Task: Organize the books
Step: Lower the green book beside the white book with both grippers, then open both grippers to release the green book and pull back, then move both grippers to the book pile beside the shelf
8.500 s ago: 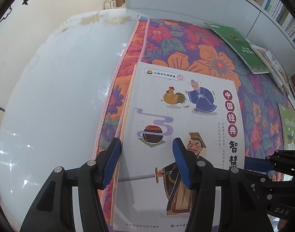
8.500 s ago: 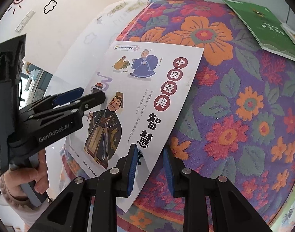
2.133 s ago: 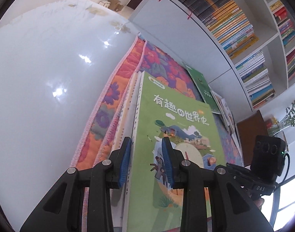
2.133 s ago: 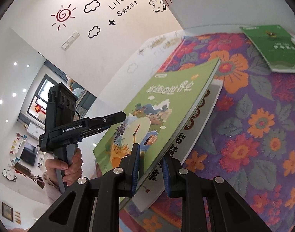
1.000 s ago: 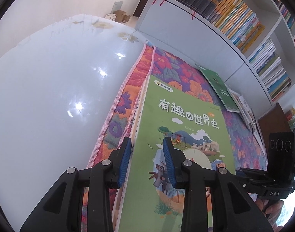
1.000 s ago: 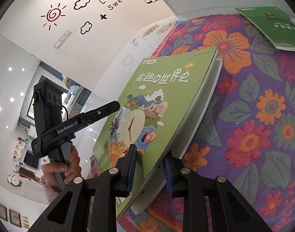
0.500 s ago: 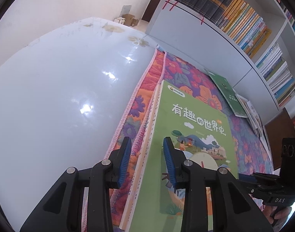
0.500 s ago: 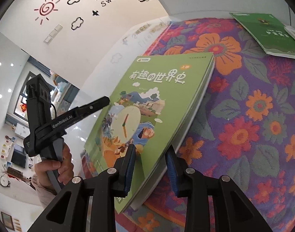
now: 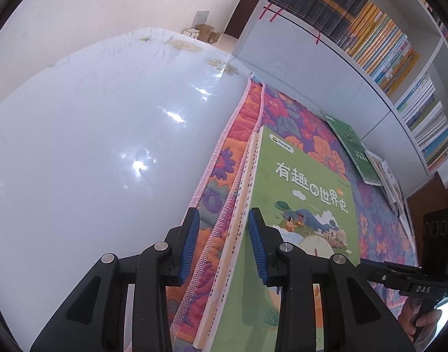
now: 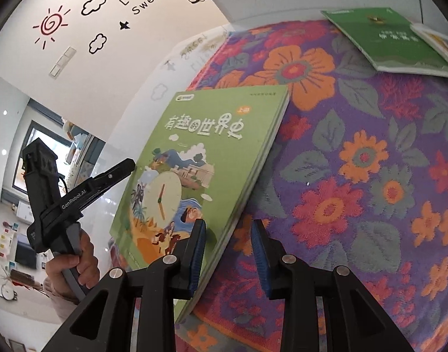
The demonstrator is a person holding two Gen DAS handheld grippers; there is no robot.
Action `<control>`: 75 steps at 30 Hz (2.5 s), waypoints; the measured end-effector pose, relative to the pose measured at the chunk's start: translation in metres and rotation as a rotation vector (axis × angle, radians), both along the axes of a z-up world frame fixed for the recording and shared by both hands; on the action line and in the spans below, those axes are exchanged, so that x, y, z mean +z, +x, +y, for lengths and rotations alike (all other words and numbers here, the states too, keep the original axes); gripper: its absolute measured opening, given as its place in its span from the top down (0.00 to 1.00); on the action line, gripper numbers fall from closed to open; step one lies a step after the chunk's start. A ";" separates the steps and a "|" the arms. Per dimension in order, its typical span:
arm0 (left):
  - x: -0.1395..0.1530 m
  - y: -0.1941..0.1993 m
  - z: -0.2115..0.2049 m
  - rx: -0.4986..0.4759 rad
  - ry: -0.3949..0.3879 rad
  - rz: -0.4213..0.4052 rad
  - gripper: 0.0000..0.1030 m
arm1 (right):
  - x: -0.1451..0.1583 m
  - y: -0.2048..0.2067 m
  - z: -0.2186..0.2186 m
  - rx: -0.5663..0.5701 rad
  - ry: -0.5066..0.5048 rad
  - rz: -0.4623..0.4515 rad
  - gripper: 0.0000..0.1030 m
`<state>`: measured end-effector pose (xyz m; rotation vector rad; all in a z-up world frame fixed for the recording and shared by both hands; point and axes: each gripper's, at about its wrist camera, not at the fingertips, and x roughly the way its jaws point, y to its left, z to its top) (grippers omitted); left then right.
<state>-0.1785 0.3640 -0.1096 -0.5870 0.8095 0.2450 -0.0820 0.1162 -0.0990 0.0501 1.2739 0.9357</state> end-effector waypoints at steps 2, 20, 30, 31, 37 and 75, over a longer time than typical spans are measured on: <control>-0.001 -0.001 0.002 0.006 -0.014 -0.011 0.69 | 0.000 0.000 0.001 0.006 -0.001 -0.005 0.70; -0.005 -0.006 0.009 0.074 -0.022 -0.015 0.69 | 0.019 0.003 -0.012 0.012 0.043 0.026 0.70; 0.019 -0.015 -0.022 0.083 0.028 0.015 0.69 | 0.066 -0.005 -0.031 0.012 0.128 -0.024 0.70; 0.024 -0.015 -0.027 0.078 0.027 0.010 0.69 | 0.072 -0.004 -0.035 0.008 0.137 -0.026 0.70; 0.063 -0.014 -0.069 0.040 0.065 -0.017 0.69 | 0.114 0.000 -0.070 -0.025 0.235 -0.073 0.55; 0.151 0.192 -0.278 -0.158 0.262 -0.111 0.65 | 0.162 0.085 -0.264 -0.431 0.264 -0.294 0.37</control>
